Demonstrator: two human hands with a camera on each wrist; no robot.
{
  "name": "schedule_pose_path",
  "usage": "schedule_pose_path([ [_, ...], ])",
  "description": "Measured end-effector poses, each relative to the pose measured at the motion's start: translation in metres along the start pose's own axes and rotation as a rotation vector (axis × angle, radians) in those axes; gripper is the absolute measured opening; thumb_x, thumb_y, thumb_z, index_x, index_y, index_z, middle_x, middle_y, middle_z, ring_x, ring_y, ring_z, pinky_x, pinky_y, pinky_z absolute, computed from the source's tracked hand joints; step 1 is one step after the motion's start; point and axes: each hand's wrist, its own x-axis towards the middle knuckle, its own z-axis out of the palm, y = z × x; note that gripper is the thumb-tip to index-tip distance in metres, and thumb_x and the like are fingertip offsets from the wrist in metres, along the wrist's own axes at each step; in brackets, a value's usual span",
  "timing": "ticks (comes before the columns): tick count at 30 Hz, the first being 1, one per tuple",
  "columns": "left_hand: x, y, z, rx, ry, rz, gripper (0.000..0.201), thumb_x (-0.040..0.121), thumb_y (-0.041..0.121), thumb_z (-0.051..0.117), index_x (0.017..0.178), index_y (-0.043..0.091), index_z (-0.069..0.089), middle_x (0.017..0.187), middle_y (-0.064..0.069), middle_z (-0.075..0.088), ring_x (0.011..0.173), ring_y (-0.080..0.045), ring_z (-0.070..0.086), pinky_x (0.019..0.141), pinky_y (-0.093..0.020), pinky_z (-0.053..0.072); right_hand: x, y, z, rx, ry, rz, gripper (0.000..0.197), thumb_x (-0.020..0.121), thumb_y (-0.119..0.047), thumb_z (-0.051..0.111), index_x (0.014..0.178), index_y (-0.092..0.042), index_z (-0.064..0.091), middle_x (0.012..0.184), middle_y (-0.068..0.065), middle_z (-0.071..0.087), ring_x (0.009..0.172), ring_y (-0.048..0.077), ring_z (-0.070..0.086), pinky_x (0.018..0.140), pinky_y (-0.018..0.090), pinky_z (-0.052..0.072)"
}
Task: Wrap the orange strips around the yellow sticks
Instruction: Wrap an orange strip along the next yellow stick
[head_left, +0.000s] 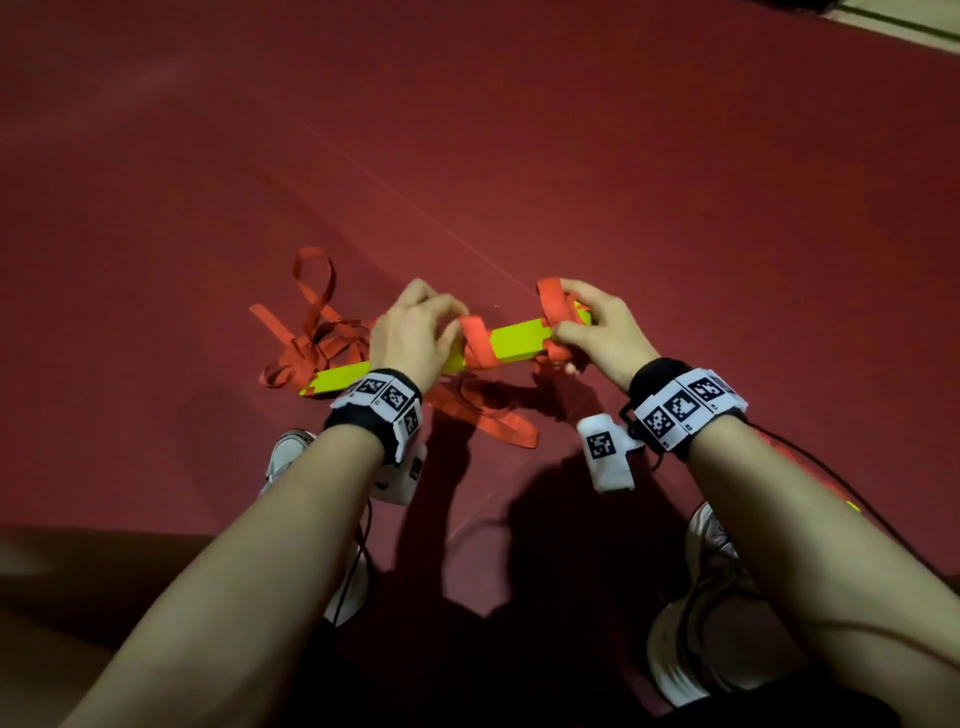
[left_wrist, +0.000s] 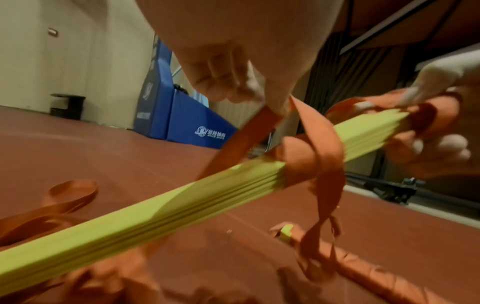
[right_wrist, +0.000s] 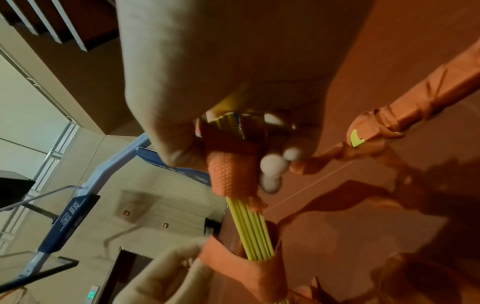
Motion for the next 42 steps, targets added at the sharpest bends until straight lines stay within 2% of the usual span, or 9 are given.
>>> schedule_pose_path([
  [6,0.006,0.044,0.009,-0.396,0.043,-0.034,0.008,0.076,0.034,0.064,0.081,0.027,0.064,0.073,0.006,0.061,0.07,-0.014,0.061,0.072,-0.037,0.054,0.001,-0.003,0.006,0.109,-0.034,0.022,0.033,0.091,0.005,0.059,0.121,-0.009,0.057,0.065,0.012,0.06,0.043,0.018,0.053,0.039,0.021,0.044],
  [11,0.003,0.071,0.014,-0.616,-0.043,-0.043,0.03,0.07,0.035,0.078,0.083,0.018,0.056,0.073,0.009,0.064,0.071,-0.014,0.066,0.076,-0.037,0.058,0.0,0.0,0.009,0.229,-0.047,0.129,0.012,0.098,-0.006,0.049,0.088,-0.011,0.054,0.05,0.007,0.06,0.035,0.016,0.052,0.037,0.021,0.04],
  [15,0.001,0.074,0.013,-0.459,-0.16,-0.02,0.047,0.06,0.053,0.074,0.089,0.022,0.057,0.089,0.004,0.067,0.087,-0.022,0.065,0.085,-0.045,0.053,-0.002,-0.003,0.011,0.327,-0.102,0.216,0.034,0.107,-0.026,0.041,0.089,-0.008,0.063,0.055,0.006,0.063,0.041,0.018,0.057,0.04,0.023,0.048],
  [19,0.004,0.09,0.002,-0.242,-0.418,0.089,0.085,0.056,0.052,0.074,0.132,0.027,0.049,0.123,0.001,0.052,0.111,-0.025,0.057,0.094,-0.043,0.049,-0.004,-0.008,0.012,0.606,-0.105,0.28,0.055,0.107,-0.034,0.039,0.067,-0.014,0.071,0.058,0.001,0.065,0.048,0.012,0.062,0.047,0.021,0.05],
  [23,0.001,0.09,0.003,0.003,-0.441,0.049,0.077,0.07,0.04,0.081,0.133,0.02,0.041,0.124,-0.002,0.05,0.112,-0.034,0.059,0.081,-0.038,0.045,-0.007,-0.014,0.006,0.575,-0.348,0.316,0.063,0.087,-0.067,0.046,0.103,-0.01,0.067,0.085,0.011,0.067,0.07,0.022,0.068,0.062,0.031,0.056],
  [26,-0.005,0.08,0.002,-0.113,-0.414,-0.012,0.067,0.06,0.043,0.075,0.112,0.02,0.04,0.107,0.002,0.052,0.103,-0.035,0.06,0.077,-0.04,0.043,-0.005,-0.01,0.008,0.254,-0.389,0.196,0.038,0.082,-0.032,0.072,0.109,-0.006,0.067,0.089,0.013,0.065,0.076,0.025,0.065,0.068,0.034,0.055],
  [32,-0.012,0.027,0.001,-0.151,-0.33,-0.037,0.104,0.048,0.075,0.075,0.136,0.028,0.048,0.127,0.001,0.066,0.12,-0.024,0.06,0.105,-0.046,0.044,-0.002,-0.007,0.009,0.156,-0.279,0.076,0.03,0.09,0.006,0.064,0.12,0.01,0.059,0.101,0.025,0.068,0.092,0.032,0.069,0.086,0.041,0.058],
  [37,-0.022,-0.026,0.009,-0.022,-0.302,-0.211,0.081,0.065,0.029,0.091,0.136,0.019,0.053,0.131,-0.005,0.063,0.125,-0.03,0.056,0.104,-0.044,0.043,-0.008,-0.015,0.005,0.274,-0.348,0.063,0.038,0.093,0.014,0.054,0.131,0.016,0.047,0.093,0.023,0.065,0.068,0.017,0.07,0.055,0.02,0.053],
  [42,-0.025,-0.038,0.013,-0.041,-0.214,-0.225,0.036,0.08,0.008,0.074,0.115,0.013,0.067,0.111,-0.013,0.07,0.108,-0.036,0.063,0.09,-0.037,0.045,-0.009,-0.016,0.001,0.294,-0.436,0.107,0.041,0.091,0.0,0.059,0.124,0.02,0.048,0.085,0.017,0.073,0.04,0.005,0.032,0.038,0.016,0.024],
])
